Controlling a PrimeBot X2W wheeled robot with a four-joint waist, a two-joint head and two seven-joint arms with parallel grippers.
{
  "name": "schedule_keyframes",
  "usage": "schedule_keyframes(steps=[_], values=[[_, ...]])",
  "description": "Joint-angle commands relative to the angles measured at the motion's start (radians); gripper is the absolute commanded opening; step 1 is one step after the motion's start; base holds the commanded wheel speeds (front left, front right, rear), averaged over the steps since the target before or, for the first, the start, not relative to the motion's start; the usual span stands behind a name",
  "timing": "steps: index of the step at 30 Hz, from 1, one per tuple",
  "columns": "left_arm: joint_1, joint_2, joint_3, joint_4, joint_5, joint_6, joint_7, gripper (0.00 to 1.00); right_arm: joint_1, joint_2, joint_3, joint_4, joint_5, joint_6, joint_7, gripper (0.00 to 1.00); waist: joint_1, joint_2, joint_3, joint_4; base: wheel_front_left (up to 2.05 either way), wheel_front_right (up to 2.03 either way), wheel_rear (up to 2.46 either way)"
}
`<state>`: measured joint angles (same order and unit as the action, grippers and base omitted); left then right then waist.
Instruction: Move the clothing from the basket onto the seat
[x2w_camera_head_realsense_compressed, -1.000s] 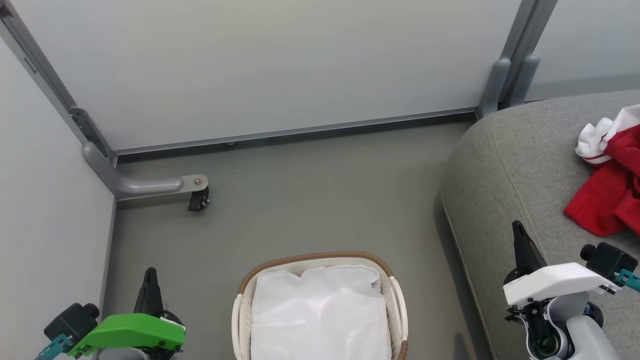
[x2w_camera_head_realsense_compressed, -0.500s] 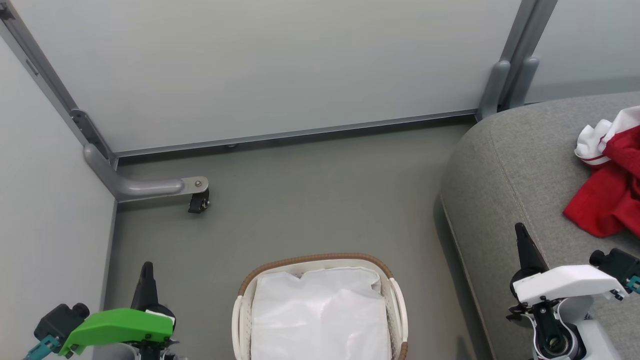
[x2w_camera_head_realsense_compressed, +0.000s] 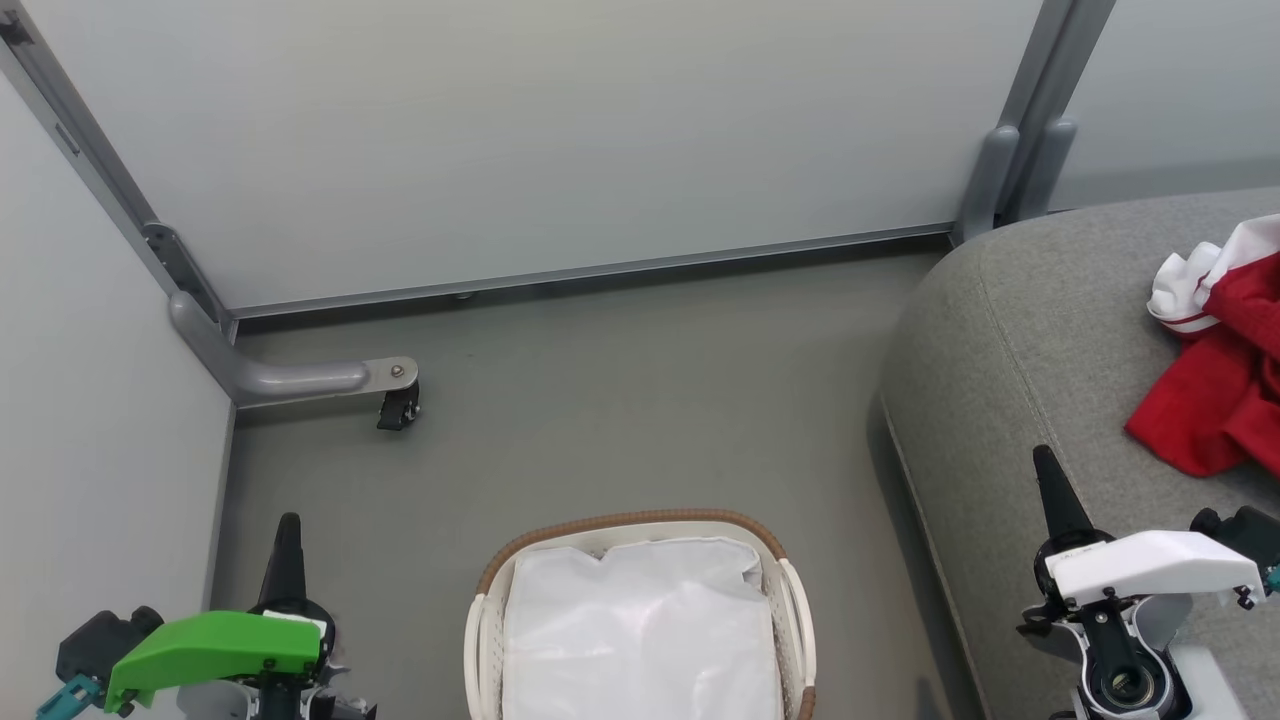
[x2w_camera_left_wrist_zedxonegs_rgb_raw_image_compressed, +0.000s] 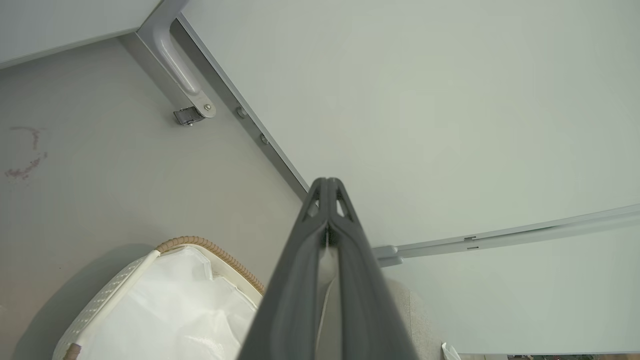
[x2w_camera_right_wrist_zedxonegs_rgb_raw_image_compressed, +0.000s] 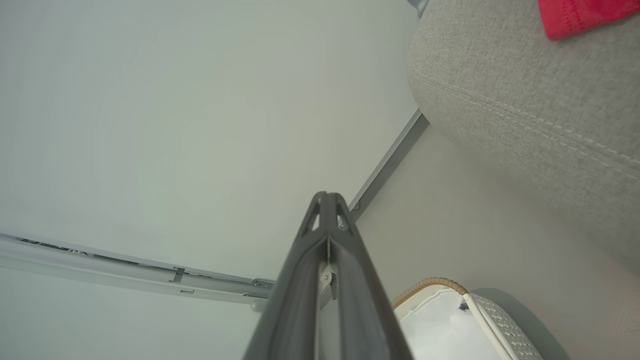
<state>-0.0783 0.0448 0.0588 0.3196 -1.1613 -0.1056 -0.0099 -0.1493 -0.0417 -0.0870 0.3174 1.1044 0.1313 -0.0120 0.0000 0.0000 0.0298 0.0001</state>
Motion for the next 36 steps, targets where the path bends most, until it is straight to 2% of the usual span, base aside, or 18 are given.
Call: schedule_keyframes(steps=[1,36], values=[[-0.024,0.006,0.005,-0.015,-0.027,-0.005,0.007,0.00,0.007,-0.007,-0.004,-0.015,0.031,0.000,0.009,0.00,0.0000,0.0000,-0.001,0.000,0.00,0.00,0.00],[-0.033,0.007,0.040,-0.056,-0.312,-0.021,0.087,0.00,0.034,-0.010,-0.021,-0.056,0.350,-0.001,0.089,0.00,0.0000,0.0000,-0.016,0.000,0.00,0.00,0.00]])
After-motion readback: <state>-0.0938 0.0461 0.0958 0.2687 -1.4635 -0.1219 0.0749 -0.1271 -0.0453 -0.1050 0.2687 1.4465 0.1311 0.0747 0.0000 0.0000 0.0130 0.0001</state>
